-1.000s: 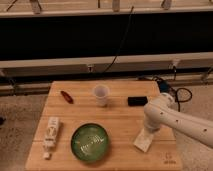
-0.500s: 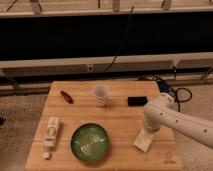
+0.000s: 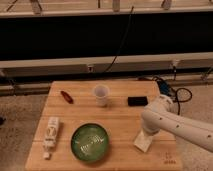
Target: Wipe the white sponge on the table
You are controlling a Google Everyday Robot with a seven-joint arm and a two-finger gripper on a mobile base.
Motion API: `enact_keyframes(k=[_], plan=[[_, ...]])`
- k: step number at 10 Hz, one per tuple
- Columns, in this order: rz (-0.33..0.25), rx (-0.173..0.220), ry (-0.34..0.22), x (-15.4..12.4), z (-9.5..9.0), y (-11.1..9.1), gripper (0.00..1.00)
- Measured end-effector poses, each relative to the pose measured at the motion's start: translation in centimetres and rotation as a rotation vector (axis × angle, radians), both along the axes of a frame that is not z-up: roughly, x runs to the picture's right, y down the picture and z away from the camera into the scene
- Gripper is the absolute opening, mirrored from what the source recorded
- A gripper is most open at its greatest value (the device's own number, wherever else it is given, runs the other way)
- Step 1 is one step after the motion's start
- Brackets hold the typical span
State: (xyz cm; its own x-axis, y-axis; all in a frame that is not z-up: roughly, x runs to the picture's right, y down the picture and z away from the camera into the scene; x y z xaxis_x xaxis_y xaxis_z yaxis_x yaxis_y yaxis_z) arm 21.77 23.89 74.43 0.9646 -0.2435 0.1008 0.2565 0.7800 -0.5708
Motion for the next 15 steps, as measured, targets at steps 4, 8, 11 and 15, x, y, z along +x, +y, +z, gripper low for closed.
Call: enact_keyframes(k=[4, 8, 11, 15], plan=[[-0.027, -0.06, -0.014, 0.2, -0.6, 2.0, 0.8], [-0.001, -0.09, -0.056, 1.6, -0.2, 3.1, 0.8], [0.023, -0.084, -0.069, 2.5, 0.5, 3.5, 0.8], [0.04, -0.073, -0.082, 2.9, 1.2, 4.1, 0.8]])
